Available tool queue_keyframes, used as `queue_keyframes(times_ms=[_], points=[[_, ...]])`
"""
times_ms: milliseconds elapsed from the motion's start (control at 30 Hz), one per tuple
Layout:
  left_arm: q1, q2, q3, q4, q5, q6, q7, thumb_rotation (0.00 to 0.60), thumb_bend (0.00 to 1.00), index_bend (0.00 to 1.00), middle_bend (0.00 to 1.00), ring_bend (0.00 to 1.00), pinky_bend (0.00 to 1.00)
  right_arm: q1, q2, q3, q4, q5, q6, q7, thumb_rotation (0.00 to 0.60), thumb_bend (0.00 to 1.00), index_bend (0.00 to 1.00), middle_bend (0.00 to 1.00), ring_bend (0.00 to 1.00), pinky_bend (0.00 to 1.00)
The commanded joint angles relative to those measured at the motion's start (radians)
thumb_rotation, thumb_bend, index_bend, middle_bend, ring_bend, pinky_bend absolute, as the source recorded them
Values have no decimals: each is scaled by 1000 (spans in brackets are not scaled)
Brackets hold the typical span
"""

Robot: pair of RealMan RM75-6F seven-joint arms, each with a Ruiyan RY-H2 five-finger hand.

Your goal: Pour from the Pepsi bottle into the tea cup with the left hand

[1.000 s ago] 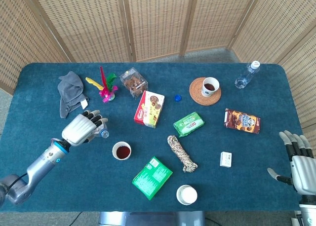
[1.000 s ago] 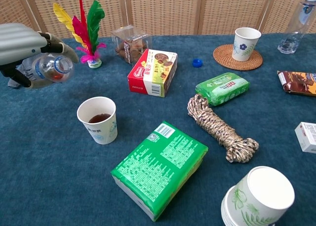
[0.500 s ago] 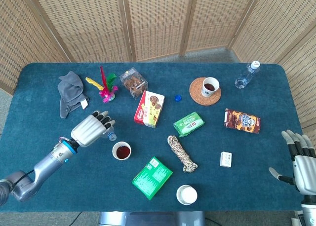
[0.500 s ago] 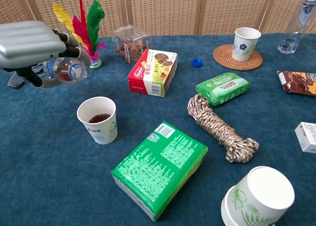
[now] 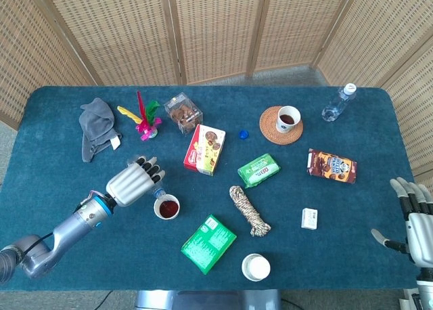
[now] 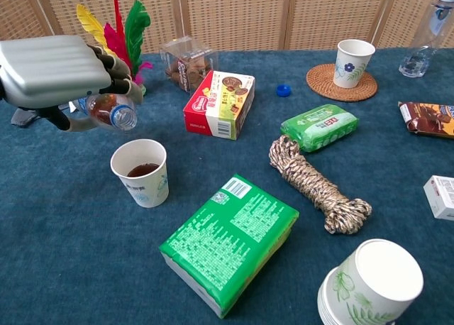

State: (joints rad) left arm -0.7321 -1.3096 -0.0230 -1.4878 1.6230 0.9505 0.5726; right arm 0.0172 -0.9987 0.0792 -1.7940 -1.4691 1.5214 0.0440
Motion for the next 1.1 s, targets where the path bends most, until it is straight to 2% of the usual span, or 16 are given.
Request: queue_keyframes(times_ms=[33,900,1100], points=[[-5,3,6,-5,3,-8,29,600,492,376,337,212,374,0,1,0,0,-1,-1,1,600,79,0,0,0,0],[-50,35,-5,-111,-18,-62,330,600,491,378,339,211,388,-5,12,1,-1,-7,7,24,600,79,0,0,0,0],[-51,38,2,-114,-20,-67,364,600,491,378,339,211,392,-6,13,2,0,-7,11,30,600,79,0,0,0,0]])
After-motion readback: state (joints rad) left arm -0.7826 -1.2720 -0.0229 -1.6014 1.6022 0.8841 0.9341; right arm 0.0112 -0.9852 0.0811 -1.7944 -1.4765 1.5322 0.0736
